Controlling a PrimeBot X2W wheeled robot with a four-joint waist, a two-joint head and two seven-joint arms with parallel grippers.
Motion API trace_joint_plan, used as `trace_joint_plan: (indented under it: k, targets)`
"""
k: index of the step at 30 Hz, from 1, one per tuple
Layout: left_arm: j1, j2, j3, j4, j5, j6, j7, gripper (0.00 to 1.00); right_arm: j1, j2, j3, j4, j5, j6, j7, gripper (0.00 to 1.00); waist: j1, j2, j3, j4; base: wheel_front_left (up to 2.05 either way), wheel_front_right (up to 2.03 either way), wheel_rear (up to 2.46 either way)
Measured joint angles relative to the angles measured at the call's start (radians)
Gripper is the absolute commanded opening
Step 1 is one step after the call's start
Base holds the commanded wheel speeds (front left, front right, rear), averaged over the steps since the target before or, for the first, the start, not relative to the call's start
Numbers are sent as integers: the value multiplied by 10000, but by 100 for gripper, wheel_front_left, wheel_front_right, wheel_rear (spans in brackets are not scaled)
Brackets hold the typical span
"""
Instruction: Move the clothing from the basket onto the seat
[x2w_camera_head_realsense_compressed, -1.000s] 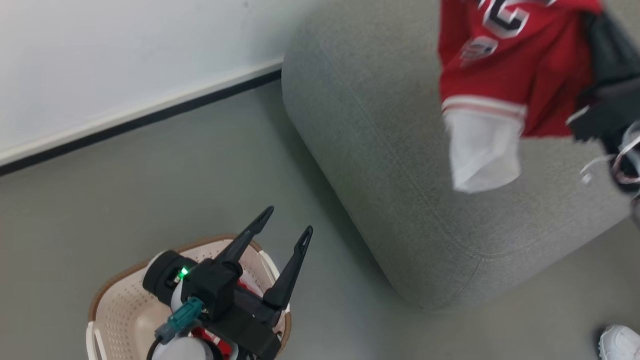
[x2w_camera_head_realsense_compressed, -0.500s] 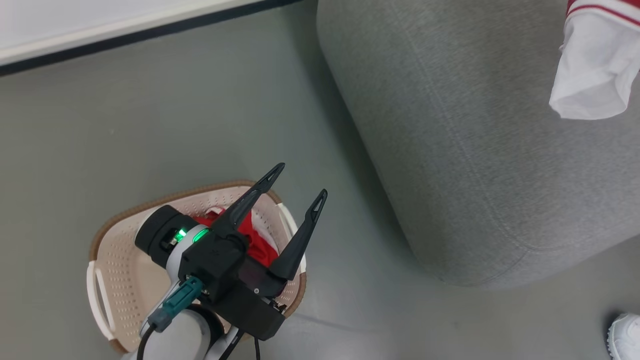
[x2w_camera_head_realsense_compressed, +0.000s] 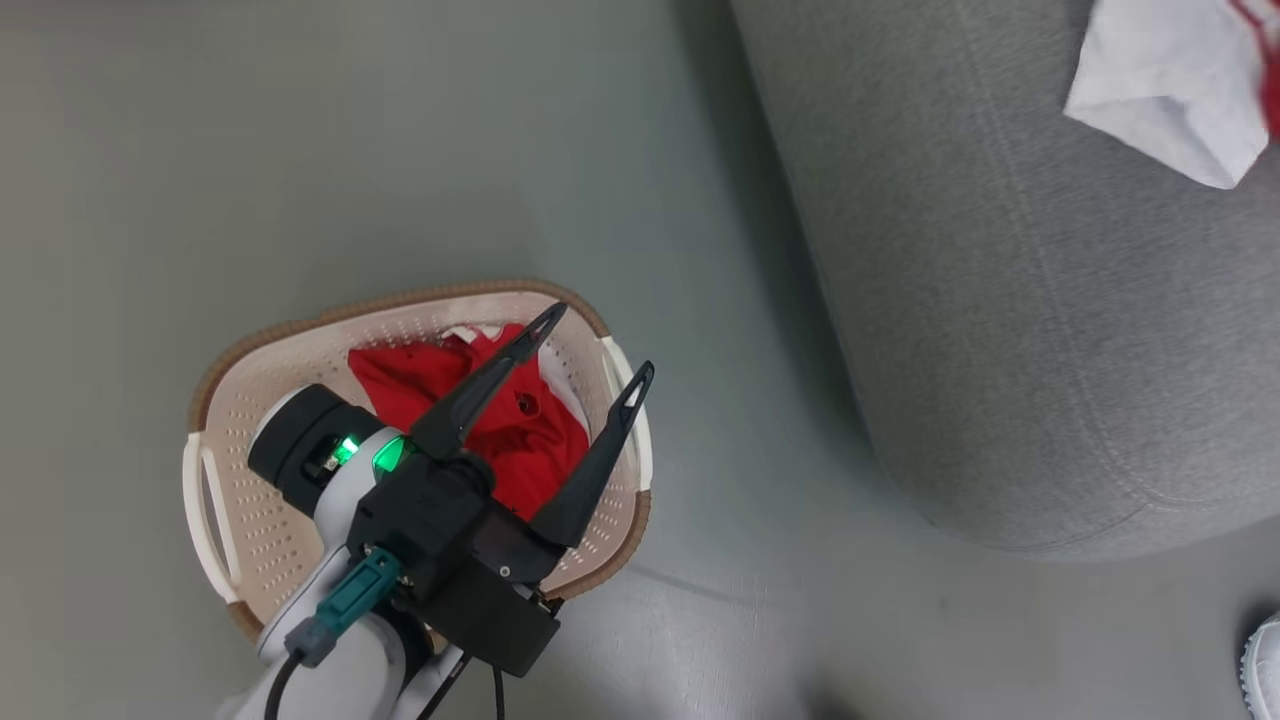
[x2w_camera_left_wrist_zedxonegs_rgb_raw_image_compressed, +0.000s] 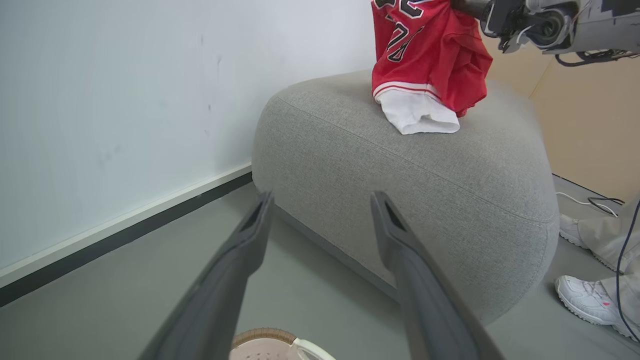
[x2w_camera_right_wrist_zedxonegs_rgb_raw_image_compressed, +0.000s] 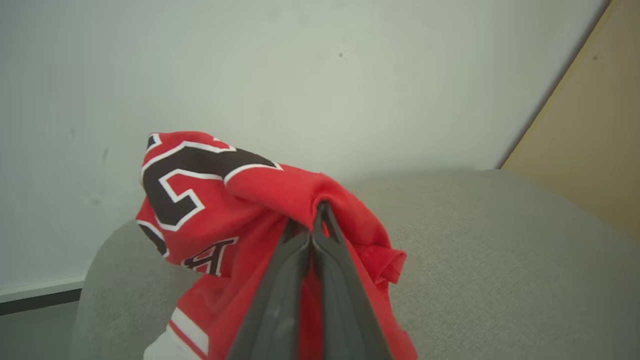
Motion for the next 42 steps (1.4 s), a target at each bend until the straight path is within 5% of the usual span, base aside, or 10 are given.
trace_joint_plan:
  k: [13,16,17,18,28,42]
  targets:
    - [-210,84,19,27,15,-4,75,100,328,1028,458,978,-119,234,0,2,-1,-1,329,95,0,0,0]
    - [-232,84,23,98,15,-4,54,100,331,1137,510,1187,-161,336,0,43,-1,-1,247,51,0,0,0]
    - [-242,84,31,138,13,-4,12,100,335,1174,539,1229,-184,382,0,80,-1,0,214,35,0,0,0]
    - [-267,84,38,186,13,-4,-21,100,344,1223,587,1252,-244,439,0,100,-1,-1,175,17,0,0,0]
    - [-306,8,313,800,-111,12,-293,100,758,1429,840,1390,-589,853,0,100,-2,-1,-328,-143,0,0,0]
    - [23,-366,930,2343,-736,272,-1197,100,2036,1894,736,953,-696,872,0,100,-2,-2,-1731,-110,0,0,0]
